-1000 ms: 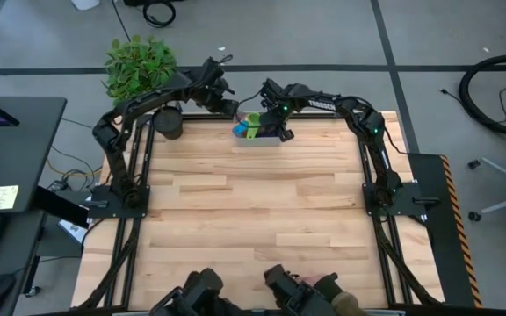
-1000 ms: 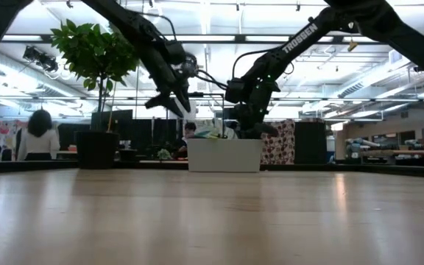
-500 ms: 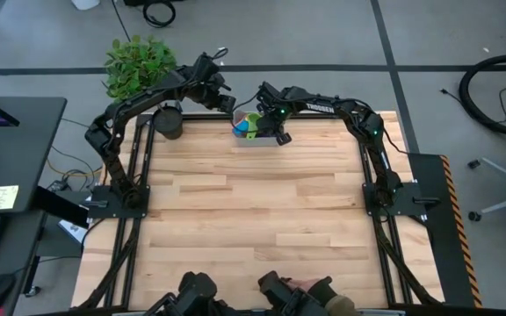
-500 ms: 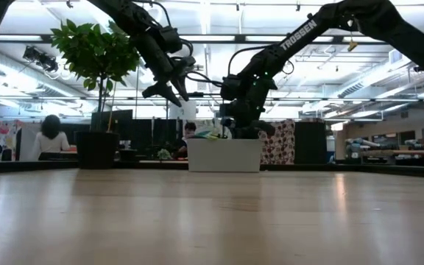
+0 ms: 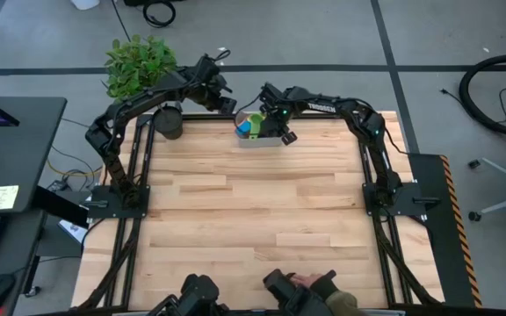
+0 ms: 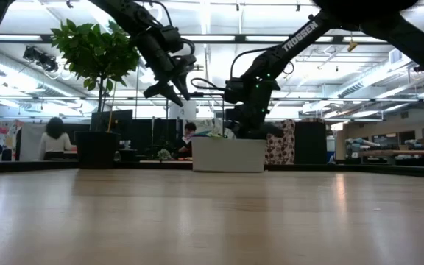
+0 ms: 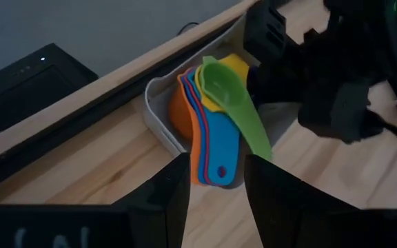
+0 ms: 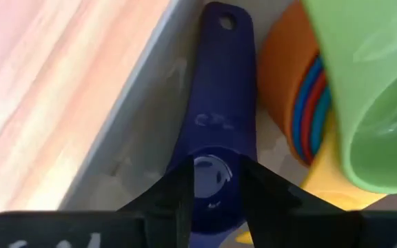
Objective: Nest measuring cups in basket
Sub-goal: Adjust the stacked measuring cups in the gray bin, then stack the dark blue measuring cup on top of the green measuring cup
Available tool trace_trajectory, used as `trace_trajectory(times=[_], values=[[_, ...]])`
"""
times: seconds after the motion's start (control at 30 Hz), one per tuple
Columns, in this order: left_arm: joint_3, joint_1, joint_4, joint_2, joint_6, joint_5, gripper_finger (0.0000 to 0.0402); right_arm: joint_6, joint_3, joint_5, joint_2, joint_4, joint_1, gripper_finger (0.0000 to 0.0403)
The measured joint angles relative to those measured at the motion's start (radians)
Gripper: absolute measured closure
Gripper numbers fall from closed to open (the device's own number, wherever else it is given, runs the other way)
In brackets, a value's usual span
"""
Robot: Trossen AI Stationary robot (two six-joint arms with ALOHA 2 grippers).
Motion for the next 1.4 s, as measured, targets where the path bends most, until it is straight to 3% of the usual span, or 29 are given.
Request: trace_trajectory(times=[0.6,0.83,1.4], values=[[0.000,-0.006,-0.002,0.000,0.005,0.006,0.0260,-0.037,-0.115,-0.023,0.002,0.105,-0.014,0.0314],[0.000,-0.006,-0.002,0.000,0.005,0.006,0.0260,-0.031,-0.062,0.019,0.010,0.066,-0.011,0.0393],[0.000,-0.006,-0.003,0.000,0.001,0.006,0.0260,-0.012,0.058,0.034,0.016,-0.102,0.001,0.0400]])
